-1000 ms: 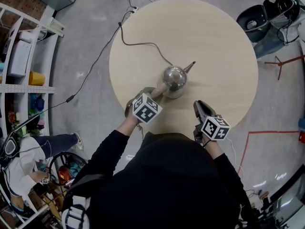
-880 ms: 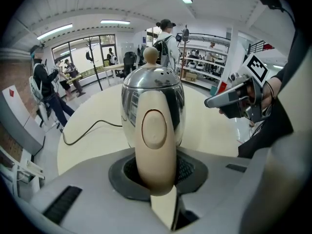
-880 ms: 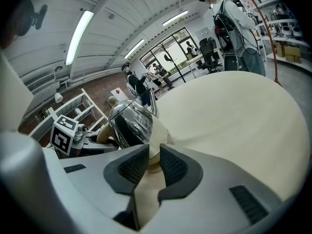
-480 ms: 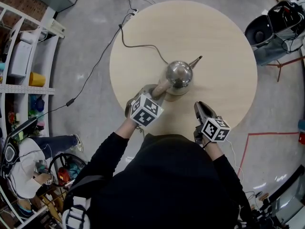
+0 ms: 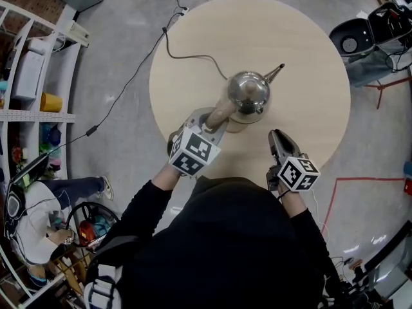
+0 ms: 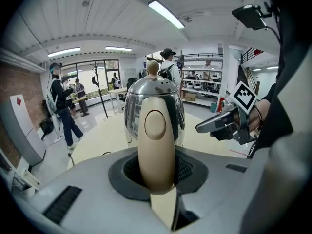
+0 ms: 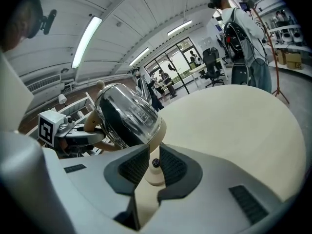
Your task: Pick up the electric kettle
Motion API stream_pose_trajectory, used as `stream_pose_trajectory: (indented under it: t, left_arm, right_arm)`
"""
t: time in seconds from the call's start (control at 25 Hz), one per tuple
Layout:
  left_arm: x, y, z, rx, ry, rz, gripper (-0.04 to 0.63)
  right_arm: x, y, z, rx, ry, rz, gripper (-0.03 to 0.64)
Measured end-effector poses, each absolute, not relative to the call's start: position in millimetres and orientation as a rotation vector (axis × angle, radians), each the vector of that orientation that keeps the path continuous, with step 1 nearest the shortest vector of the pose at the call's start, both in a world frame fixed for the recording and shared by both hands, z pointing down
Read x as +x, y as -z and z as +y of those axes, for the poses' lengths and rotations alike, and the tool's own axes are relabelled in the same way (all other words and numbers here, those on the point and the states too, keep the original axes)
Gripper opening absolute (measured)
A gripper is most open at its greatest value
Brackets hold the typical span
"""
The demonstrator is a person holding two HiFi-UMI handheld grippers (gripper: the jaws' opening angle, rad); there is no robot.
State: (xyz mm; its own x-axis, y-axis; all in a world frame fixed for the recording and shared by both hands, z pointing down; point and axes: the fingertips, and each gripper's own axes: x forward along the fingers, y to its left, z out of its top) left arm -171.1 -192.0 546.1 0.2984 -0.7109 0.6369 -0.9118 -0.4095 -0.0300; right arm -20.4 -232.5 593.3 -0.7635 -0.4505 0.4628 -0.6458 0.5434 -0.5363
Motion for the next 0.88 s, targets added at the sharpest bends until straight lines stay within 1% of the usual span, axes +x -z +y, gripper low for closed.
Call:
stream_pose_trajectory:
  t: [0.4, 0.88]
  left_arm:
    - [-175, -539, -195, 2.215, -0.824, -1.468, 0.085]
    - [-166, -535, -190, 2.216, -0.804, -1.463, 0.086]
  right_arm:
    - [-28, -538, -248, 0.924, -1.028, -2.634, 0.064]
    - [-30, -505, -248, 0.918, -0.993, -2.716, 0.061]
